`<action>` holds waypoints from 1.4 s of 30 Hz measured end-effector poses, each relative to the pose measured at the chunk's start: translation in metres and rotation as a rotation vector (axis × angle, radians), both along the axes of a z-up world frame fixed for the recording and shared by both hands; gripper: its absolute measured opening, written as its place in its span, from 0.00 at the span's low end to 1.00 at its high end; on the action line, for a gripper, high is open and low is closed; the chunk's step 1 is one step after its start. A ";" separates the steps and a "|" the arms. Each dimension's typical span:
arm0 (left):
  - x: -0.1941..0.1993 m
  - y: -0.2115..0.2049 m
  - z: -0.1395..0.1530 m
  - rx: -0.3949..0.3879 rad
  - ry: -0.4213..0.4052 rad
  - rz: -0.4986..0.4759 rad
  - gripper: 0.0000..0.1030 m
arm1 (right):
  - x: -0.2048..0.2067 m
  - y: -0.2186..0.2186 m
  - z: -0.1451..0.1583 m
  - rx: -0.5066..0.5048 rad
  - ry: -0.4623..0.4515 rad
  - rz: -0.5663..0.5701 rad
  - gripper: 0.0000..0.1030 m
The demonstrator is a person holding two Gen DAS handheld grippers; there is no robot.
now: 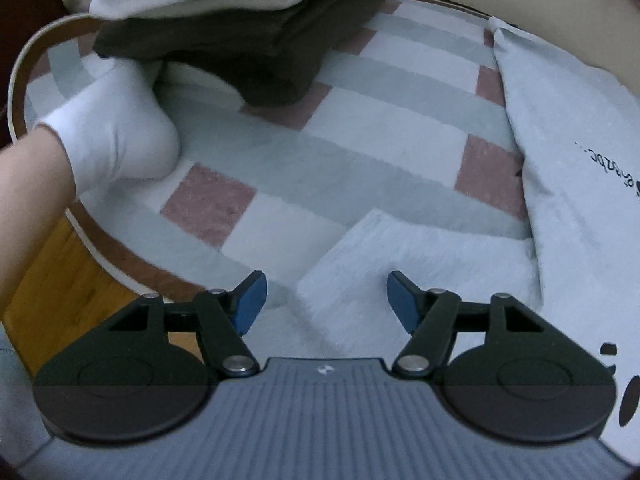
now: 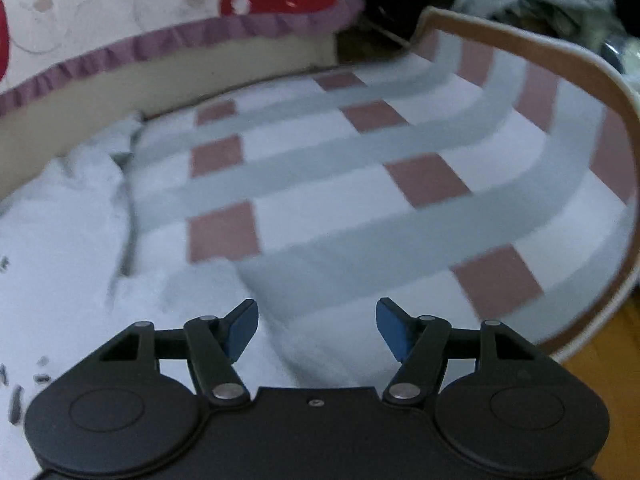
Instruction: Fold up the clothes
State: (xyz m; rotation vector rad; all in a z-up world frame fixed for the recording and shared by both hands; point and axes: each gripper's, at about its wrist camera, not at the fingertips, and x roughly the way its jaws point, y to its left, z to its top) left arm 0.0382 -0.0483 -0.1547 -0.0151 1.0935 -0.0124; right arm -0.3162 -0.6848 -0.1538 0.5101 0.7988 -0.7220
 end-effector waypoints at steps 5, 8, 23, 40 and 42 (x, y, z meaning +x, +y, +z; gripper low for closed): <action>-0.008 0.013 -0.003 -0.081 -0.028 0.023 0.64 | 0.003 0.005 -0.018 0.132 -0.049 0.099 0.69; -0.009 0.014 -0.004 -0.079 -0.049 0.011 0.65 | 0.019 0.029 -0.027 0.028 0.041 0.214 0.50; -0.014 0.006 -0.025 -0.055 0.009 -0.052 0.79 | 0.056 0.067 -0.026 -0.283 0.388 0.206 0.03; -0.039 -0.013 0.008 0.307 -0.098 -0.064 0.09 | 0.056 0.073 -0.031 -0.334 0.378 0.227 0.04; -0.040 -0.016 0.005 0.401 -0.082 -0.047 0.16 | 0.055 0.071 -0.031 -0.338 0.385 0.222 0.06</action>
